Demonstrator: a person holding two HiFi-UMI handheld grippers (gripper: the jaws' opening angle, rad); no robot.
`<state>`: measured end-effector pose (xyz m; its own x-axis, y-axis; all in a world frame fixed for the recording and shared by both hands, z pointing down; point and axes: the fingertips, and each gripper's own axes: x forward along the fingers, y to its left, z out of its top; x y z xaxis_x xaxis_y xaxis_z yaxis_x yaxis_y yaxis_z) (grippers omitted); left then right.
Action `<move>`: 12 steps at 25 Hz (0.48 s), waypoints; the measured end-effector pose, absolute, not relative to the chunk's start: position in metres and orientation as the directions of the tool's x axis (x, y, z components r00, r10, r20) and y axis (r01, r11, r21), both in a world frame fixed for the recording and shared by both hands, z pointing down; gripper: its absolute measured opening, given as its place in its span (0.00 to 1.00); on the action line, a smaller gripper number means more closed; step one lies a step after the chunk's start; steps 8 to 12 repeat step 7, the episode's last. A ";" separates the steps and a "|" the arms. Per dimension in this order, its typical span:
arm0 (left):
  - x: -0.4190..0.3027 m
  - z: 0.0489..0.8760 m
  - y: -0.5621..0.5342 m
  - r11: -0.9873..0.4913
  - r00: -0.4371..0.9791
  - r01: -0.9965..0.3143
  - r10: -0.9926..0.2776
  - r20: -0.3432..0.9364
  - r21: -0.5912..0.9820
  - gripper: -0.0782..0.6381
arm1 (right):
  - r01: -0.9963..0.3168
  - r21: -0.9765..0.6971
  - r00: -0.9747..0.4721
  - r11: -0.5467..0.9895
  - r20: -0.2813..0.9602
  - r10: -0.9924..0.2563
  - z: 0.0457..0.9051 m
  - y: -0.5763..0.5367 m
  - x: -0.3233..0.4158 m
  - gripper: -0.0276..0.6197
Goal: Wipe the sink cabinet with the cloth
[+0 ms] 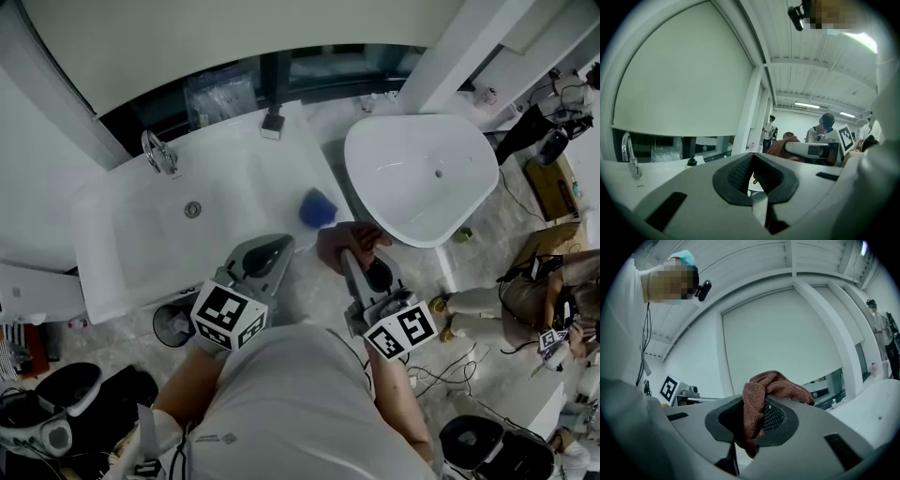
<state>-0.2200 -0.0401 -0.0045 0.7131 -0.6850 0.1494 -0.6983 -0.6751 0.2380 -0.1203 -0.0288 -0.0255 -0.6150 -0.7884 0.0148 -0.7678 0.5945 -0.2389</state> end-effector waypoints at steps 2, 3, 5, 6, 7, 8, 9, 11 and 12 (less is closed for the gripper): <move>-0.221 -0.005 -0.040 -0.676 0.715 -0.696 -0.683 0.148 0.241 0.12 | -0.770 -0.239 -0.612 0.592 0.012 -0.791 -0.026 -0.030 -0.120 0.14; -0.222 -0.006 -0.039 -0.677 0.716 -0.694 -0.682 0.145 0.243 0.12 | -0.770 -0.240 -0.611 0.591 0.010 -0.792 -0.027 -0.030 -0.120 0.14; -0.224 -0.007 -0.037 -0.680 0.720 -0.690 -0.680 0.140 0.246 0.12 | -0.769 -0.246 -0.611 0.590 0.007 -0.792 -0.027 -0.029 -0.122 0.14; -0.225 -0.007 -0.036 -0.682 0.722 -0.688 -0.678 0.137 0.248 0.13 | -0.767 -0.250 -0.611 0.590 0.006 -0.792 -0.027 -0.028 -0.123 0.14; -0.227 -0.007 -0.034 -0.684 0.724 -0.686 -0.677 0.134 0.250 0.13 | -0.766 -0.254 -0.612 0.591 0.005 -0.791 -0.027 -0.027 -0.125 0.14; -0.227 -0.007 -0.034 -0.684 0.724 -0.686 -0.677 0.134 0.250 0.13 | -0.766 -0.254 -0.612 0.591 0.005 -0.791 -0.027 -0.027 -0.125 0.14; -0.227 -0.007 -0.034 -0.684 0.724 -0.686 -0.677 0.134 0.250 0.13 | -0.766 -0.254 -0.612 0.591 0.005 -0.791 -0.027 -0.027 -0.125 0.14; -0.227 -0.007 -0.034 -0.684 0.724 -0.686 -0.677 0.134 0.250 0.13 | -0.766 -0.254 -0.612 0.591 0.005 -0.791 -0.027 -0.027 -0.125 0.14; -0.227 -0.007 -0.034 -0.684 0.724 -0.686 -0.677 0.134 0.250 0.13 | -0.766 -0.254 -0.612 0.591 0.005 -0.791 -0.027 -0.027 -0.125 0.14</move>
